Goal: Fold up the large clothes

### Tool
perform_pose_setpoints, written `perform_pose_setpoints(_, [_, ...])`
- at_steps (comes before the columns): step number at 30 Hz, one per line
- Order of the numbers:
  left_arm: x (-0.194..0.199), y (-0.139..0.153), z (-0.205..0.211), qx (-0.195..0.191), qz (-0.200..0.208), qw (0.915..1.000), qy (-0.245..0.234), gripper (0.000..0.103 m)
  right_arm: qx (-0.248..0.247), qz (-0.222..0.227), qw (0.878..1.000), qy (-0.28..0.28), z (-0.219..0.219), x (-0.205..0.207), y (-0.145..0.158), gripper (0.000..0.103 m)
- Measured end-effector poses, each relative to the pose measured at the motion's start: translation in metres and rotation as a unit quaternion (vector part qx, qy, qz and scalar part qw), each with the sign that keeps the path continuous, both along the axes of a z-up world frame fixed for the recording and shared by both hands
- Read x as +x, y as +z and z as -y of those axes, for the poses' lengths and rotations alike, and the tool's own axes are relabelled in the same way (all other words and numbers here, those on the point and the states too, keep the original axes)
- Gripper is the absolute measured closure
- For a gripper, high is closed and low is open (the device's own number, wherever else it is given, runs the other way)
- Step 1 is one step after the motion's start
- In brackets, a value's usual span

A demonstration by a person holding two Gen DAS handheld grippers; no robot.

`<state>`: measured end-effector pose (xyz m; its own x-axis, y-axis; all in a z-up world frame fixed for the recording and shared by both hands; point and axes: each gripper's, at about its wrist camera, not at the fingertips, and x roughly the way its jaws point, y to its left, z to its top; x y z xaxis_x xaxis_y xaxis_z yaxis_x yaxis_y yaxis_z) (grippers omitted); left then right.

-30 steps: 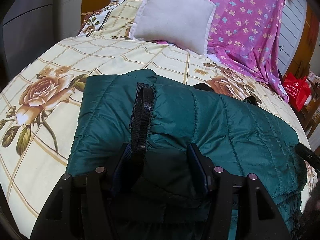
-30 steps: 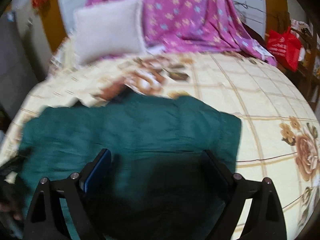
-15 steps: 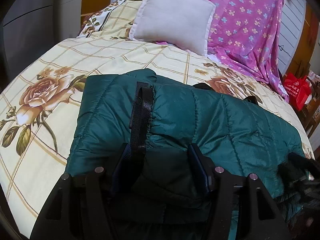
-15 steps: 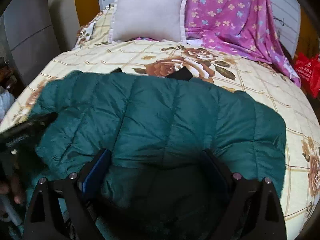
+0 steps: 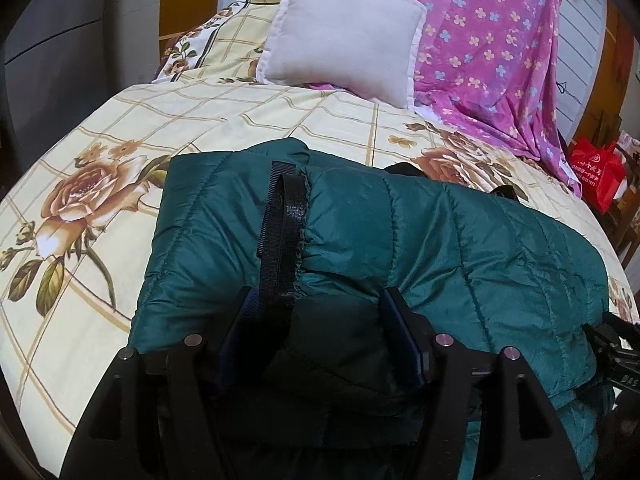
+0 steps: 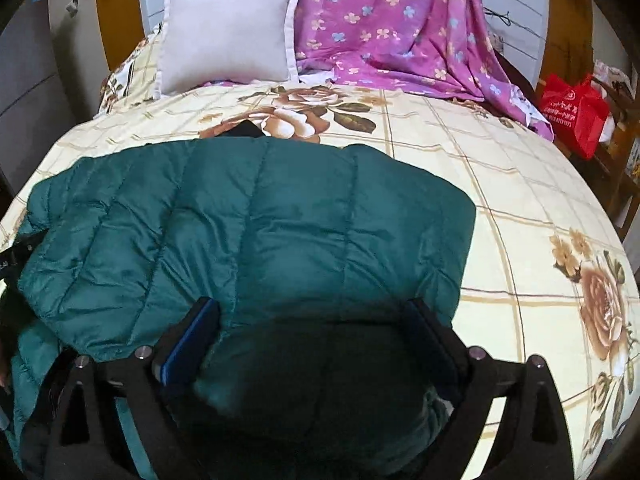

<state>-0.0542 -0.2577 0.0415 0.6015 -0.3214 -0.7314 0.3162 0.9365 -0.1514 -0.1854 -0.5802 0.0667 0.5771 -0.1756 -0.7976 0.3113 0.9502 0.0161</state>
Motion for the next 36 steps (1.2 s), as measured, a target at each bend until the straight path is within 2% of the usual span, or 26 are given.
perform_pose_setpoints(2, [0.0,0.0,0.0,-0.001,0.0,1.0,0.0,0.057,0.004,0.005,1.0,0.0,0.0,-0.007,0.009,0.008])
perform_pose_setpoints(5, [0.0,0.0,0.001,0.001,0.002,1.0,0.0,0.056,0.0,0.036,0.999,-0.011,0.0,-0.029,0.025,0.008])
perform_pose_setpoints(8, [-0.001,0.0,0.003,0.002,0.004,1.0,0.0,0.051,-0.007,0.004,1.0,-0.02,0.004,-0.029,0.01,0.008])
perform_pose_setpoints(9, [-0.001,-0.001,0.004,0.001,0.005,1.0,-0.002,0.05,0.015,-0.011,1.0,-0.02,0.008,-0.025,-0.003,0.008])
perform_pose_setpoints(11, [-0.001,0.0,0.005,0.002,0.005,1.0,-0.003,0.05,0.088,-0.006,0.995,-0.034,0.024,-0.023,-0.016,0.007])
perform_pose_setpoints(13, [-0.002,0.004,0.001,-0.001,-0.002,1.0,-0.006,0.05,0.118,0.006,0.992,-0.05,0.033,-0.029,-0.011,0.007])
perform_pose_setpoints(16, [-0.006,0.014,-0.007,0.004,-0.007,0.9999,-0.009,0.05,0.088,0.028,0.995,-0.049,0.025,-0.044,0.009,0.007])
perform_pose_setpoints(18, [-0.014,0.026,-0.018,-0.006,-0.001,1.0,-0.002,0.05,0.071,0.042,0.996,-0.044,0.017,-0.056,0.024,0.007])
perform_pose_setpoints(23, [-0.037,0.048,-0.039,-0.007,0.016,0.9998,-0.004,0.05,0.071,0.067,0.995,-0.034,0.006,-0.087,0.056,0.007])
perform_pose_setpoints(32, [-0.094,0.061,-0.073,0.023,0.009,0.9995,-0.02,0.05,0.107,0.042,0.993,0.008,-0.03,-0.142,0.071,0.007])
perform_pose_setpoints(36, [-0.12,0.061,-0.092,0.026,0.01,0.9994,-0.022,0.05,0.096,0.028,0.995,0.02,-0.05,-0.169,0.07,0.007])
